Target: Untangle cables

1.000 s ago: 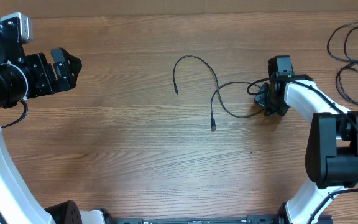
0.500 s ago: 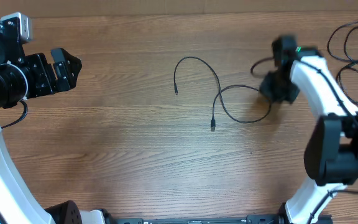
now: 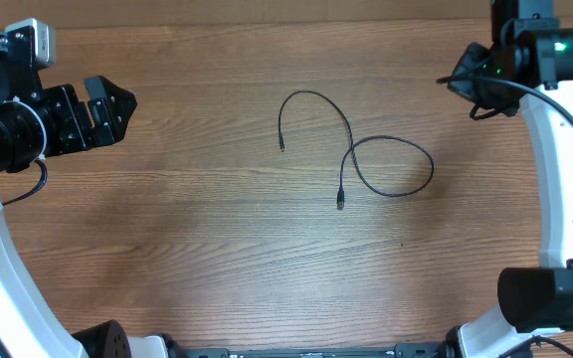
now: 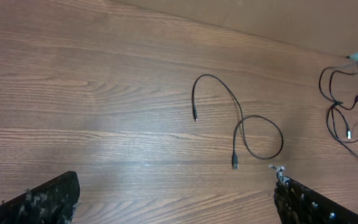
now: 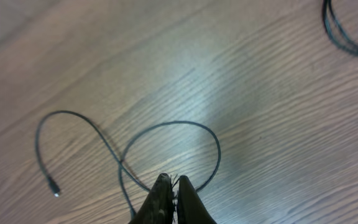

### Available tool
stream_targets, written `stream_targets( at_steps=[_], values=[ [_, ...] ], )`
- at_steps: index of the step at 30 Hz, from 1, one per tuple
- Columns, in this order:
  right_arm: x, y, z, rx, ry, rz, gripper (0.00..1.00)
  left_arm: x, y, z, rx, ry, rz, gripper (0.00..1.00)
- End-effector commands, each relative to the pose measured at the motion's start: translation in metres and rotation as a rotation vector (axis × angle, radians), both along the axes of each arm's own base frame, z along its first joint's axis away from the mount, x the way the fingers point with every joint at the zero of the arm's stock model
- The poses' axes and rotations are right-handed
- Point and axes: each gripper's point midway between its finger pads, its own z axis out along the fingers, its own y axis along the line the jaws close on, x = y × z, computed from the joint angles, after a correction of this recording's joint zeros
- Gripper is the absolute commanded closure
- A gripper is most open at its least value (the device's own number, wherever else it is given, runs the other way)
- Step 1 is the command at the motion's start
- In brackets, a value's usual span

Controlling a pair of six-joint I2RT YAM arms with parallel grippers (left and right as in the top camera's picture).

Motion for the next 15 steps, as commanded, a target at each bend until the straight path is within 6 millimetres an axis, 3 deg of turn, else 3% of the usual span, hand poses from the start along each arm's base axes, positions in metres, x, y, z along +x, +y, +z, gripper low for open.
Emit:
stream_targets(
  at_steps=[1,8,11,12,15],
  values=[
    [-0.005,-0.001,-0.041,0.000,0.090,-0.043,0.96,-0.004,-0.007,0.004,-0.004,-0.018,-0.037,0.01],
    [-0.037,0.001,-0.147,0.015,0.258,-0.067,0.94,-0.004,-0.008,0.004,-0.006,-0.019,-0.038,0.01],
    [-0.052,0.006,-0.183,0.042,0.295,-0.059,0.51,-0.004,-0.008,0.004,-0.006,-0.019,-0.038,0.01],
    [-0.056,0.006,-0.192,0.047,0.303,-0.058,0.44,-0.004,-0.008,0.004,-0.005,-0.019,-0.038,0.01],
    [-0.065,0.007,-0.213,0.050,0.315,-0.057,0.43,-0.004,-0.008,0.004,-0.006,-0.019,-0.038,0.01]
  ],
)
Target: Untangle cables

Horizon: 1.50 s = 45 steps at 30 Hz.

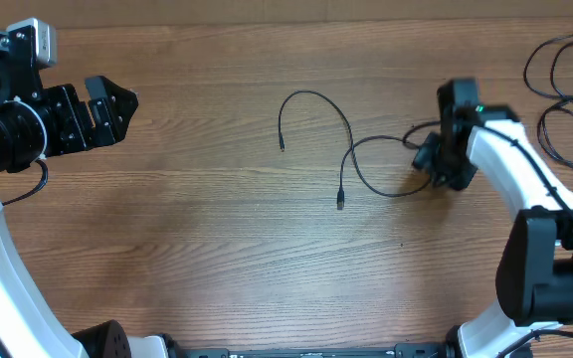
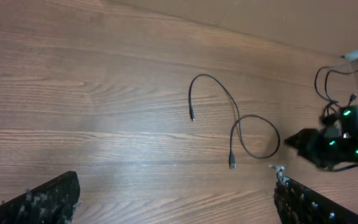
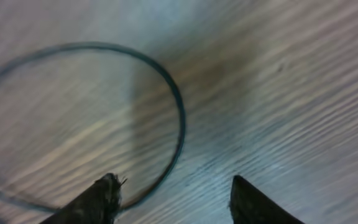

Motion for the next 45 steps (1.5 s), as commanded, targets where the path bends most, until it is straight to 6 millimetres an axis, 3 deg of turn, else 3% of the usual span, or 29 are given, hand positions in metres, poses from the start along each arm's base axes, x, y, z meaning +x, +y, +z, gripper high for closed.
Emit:
stream_targets(
  at_steps=[1,16,17,19,26,29,31,36,42,45],
  values=[
    [-0.008,0.004,-0.014,0.014,0.005,-0.002,0.43,-0.004,-0.006,0.003,0.003,-0.016,-0.030,0.01],
    [-0.021,0.002,-0.053,0.012,-0.025,-0.002,0.42,-0.004,-0.006,0.003,0.002,-0.017,-0.031,0.02],
    [-0.021,0.002,-0.054,0.012,-0.028,-0.001,0.48,-0.004,-0.006,0.003,0.002,-0.017,-0.031,0.02],
    [-0.022,0.002,-0.056,0.012,-0.032,-0.001,0.96,-0.004,-0.006,0.003,0.002,-0.017,-0.031,0.02],
    [-0.019,0.004,-0.057,0.012,-0.048,0.030,0.96,-0.004,-0.006,0.003,0.002,-0.017,-0.031,0.02],
    [-0.009,0.004,-0.038,0.009,-0.074,0.052,0.96,-0.004,-0.006,0.003,0.002,-0.017,-0.031,0.02],
    [0.001,0.004,-0.014,0.007,-0.116,0.065,0.96,-0.004,-0.006,0.003,0.002,-0.017,-0.031,0.02],
    [0.027,0.005,0.073,0.004,-0.264,0.079,0.96,-0.004,-0.006,0.003,0.002,-0.017,-0.031,0.02],
    [0.034,0.005,0.159,-0.007,-0.357,0.110,0.96,-0.004,-0.006,0.003,0.003,-0.017,-0.031,0.03],
    [0.037,0.004,0.178,-0.019,-0.383,0.134,0.96,-0.004,-0.006,0.003,0.002,-0.017,-0.031,0.03]
  ],
)
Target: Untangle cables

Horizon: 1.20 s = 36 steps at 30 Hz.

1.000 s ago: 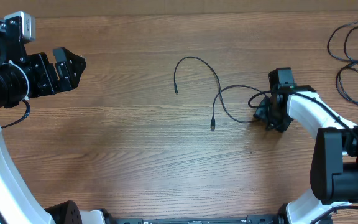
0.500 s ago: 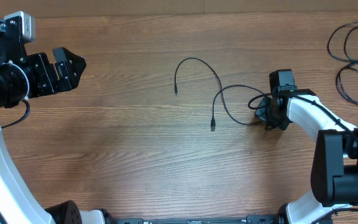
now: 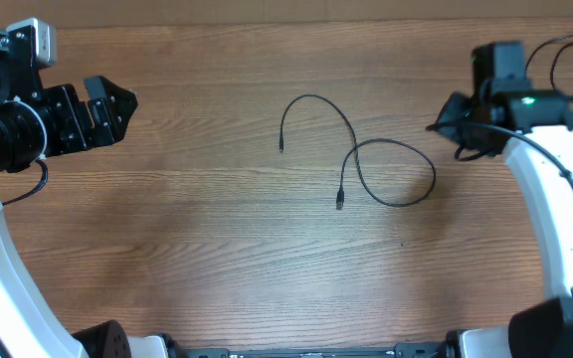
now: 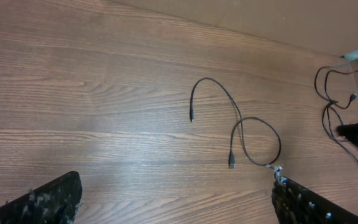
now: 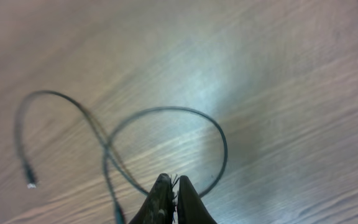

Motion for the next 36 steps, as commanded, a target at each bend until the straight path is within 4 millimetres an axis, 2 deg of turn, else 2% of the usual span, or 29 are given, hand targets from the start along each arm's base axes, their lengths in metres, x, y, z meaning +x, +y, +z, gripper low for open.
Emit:
stream_targets(
  at_steps=[1,3,10,13,17,18,19,20,23,24,28,32,36],
  values=[
    [0.004,-0.002,0.019,-0.033,-0.041,0.033,0.96,-0.004,-0.006,0.003,0.003,-0.016,-0.030,0.03],
    [0.002,-0.007,0.009,-0.055,-0.016,0.018,0.96,-0.004,-0.006,0.003,0.003,-0.016,-0.030,0.03],
    [0.000,-0.003,-0.057,-0.038,0.055,0.030,0.96,-0.004,-0.006,0.003,0.003,-0.017,-0.031,0.03],
    [0.003,0.027,-0.074,0.081,0.058,0.123,0.96,-0.004,-0.006,0.003,0.003,-0.017,-0.031,0.03],
    [0.012,0.070,-0.068,0.168,-0.004,0.302,0.94,-0.004,-0.006,0.003,0.002,-0.017,-0.031,0.03],
    [0.013,0.077,-0.066,0.163,-0.018,0.339,0.88,-0.004,-0.006,0.003,0.002,-0.017,-0.031,0.03],
    [0.014,0.084,-0.065,0.148,-0.030,0.384,0.70,-0.004,-0.006,0.003,0.002,-0.017,-0.031,0.03],
    [0.015,0.089,-0.066,0.127,-0.039,0.431,0.57,-0.004,-0.006,0.003,0.002,-0.017,-0.031,0.03],
    [0.016,0.101,-0.081,0.049,-0.028,0.581,0.38,-0.004,-0.006,0.003,0.002,-0.017,-0.031,0.03],
    [0.017,0.100,-0.089,0.031,-0.008,0.594,0.36,-0.004,-0.006,0.003,0.002,-0.017,-0.031,0.03],
    [0.018,0.099,-0.137,0.027,0.104,0.591,0.38,-0.004,-0.006,0.003,0.002,-0.017,-0.031,0.03],
    [0.010,0.107,-0.180,0.086,0.208,0.606,0.41,-0.004,-0.006,0.003,0.003,-0.016,-0.030,0.03],
    [0.003,0.117,-0.201,0.133,0.256,0.626,0.43,-0.004,-0.006,0.003,0.003,-0.016,-0.030,0.03]
  ],
)
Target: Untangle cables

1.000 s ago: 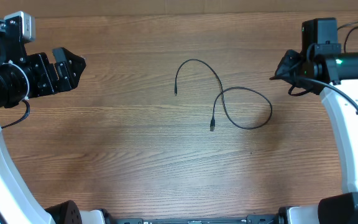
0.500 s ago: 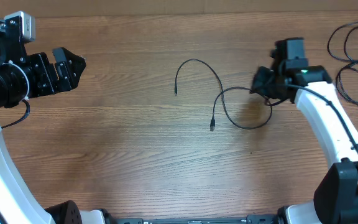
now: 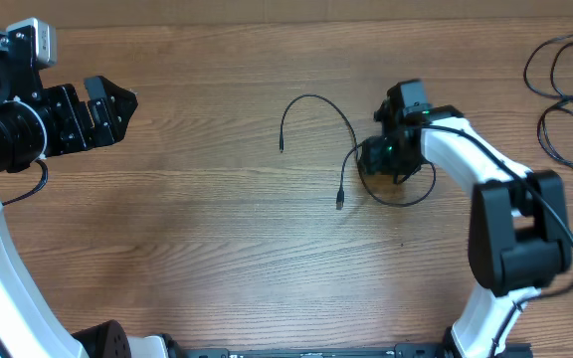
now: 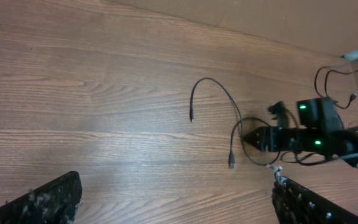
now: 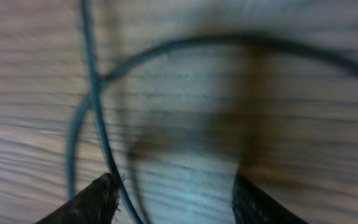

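Note:
A thin black cable [image 3: 316, 96] lies mid-table, arching from one free end and curling into a loop that crosses itself, with its plug end [image 3: 339, 203] just below. My right gripper [image 3: 374, 159] is open and low over the loop's left side, near the crossing. In the right wrist view the cable [image 5: 100, 124] runs past the left fingertip [image 5: 101, 196] of the right gripper [image 5: 176, 202], nothing pinched. My left gripper [image 3: 117, 104] hangs open at the far left, well away; the left wrist view shows the left gripper [image 4: 176, 196] above bare wood, the cable [image 4: 229, 102] beyond.
More black cables [image 3: 560, 99] lie bunched at the table's far right edge, also seen as black cables [image 4: 334, 81] from the left wrist. The wooden table [image 3: 197, 249] stretches bare between the two arms. My right arm [image 3: 485, 169] reaches in from the right.
My right gripper was shut and raised to the right of the loop; now it is open and down at the loop's left side by the crossing. The cable lies much as before.
At first my right gripper was shut, high at the far right. Then it stood open, low at the loop's right edge. Then it was shut and raised again on the right. Now it is open at the crossing. My left arm has stayed put.

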### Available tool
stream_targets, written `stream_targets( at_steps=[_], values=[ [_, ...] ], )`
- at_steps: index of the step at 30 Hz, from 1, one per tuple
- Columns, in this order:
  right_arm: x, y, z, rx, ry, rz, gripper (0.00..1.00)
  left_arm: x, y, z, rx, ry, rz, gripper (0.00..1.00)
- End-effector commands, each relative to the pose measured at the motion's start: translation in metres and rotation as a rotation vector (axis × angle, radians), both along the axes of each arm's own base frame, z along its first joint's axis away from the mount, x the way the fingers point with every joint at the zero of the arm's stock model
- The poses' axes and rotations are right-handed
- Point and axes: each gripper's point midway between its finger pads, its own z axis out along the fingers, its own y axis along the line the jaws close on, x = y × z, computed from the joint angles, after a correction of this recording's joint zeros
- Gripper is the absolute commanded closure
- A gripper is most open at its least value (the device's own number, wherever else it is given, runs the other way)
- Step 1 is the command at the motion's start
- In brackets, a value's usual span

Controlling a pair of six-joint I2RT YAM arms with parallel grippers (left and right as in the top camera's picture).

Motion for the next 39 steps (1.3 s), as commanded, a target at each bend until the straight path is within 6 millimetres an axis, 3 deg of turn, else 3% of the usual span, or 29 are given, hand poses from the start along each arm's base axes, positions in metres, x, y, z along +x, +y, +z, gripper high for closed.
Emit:
stream_targets(
  at_steps=[1,6,10,13,21,22,24,26,29,33,39],
  values=[
    [-0.002,0.015,-0.003,0.055,0.011,0.035,0.44,-0.004,-0.006,0.003,0.003,-0.016,-0.030,0.03],
    [0.001,0.031,0.010,0.068,-0.002,0.066,0.43,-0.004,-0.006,0.003,0.003,-0.016,-0.030,0.03],
    [0.008,0.039,0.033,0.070,-0.002,0.072,0.43,-0.004,-0.006,0.003,0.003,-0.017,-0.031,0.03],
    [0.020,0.043,0.050,0.089,-0.008,-0.027,0.39,-0.004,-0.006,0.003,0.003,-0.016,-0.030,0.03],
    [0.026,0.033,0.025,0.055,0.051,-0.264,0.36,-0.004,-0.006,0.003,0.004,-0.017,-0.031,0.03],
    [0.025,0.033,0.020,0.053,0.073,-0.307,0.41,-0.004,-0.006,0.003,0.004,-0.017,-0.031,0.03],
    [0.021,0.032,0.013,0.056,0.118,-0.407,0.62,-0.004,-0.006,0.003,0.004,-0.017,-0.031,0.03],
    [0.020,0.032,0.011,0.065,0.148,-0.504,0.67,-0.004,-0.006,0.003,0.004,-0.017,-0.031,0.03],
    [0.024,0.039,0.012,0.078,0.135,-0.539,0.51,-0.004,-0.006,0.003,0.004,-0.017,-0.031,0.03],
    [0.027,0.051,0.012,0.089,0.115,-0.569,0.39,-0.004,-0.006,0.003,0.004,-0.017,-0.031,0.03],
    [0.026,0.055,0.007,0.045,0.090,-0.605,0.38,-0.004,-0.006,0.003,0.004,-0.017,-0.031,0.03]
  ],
)
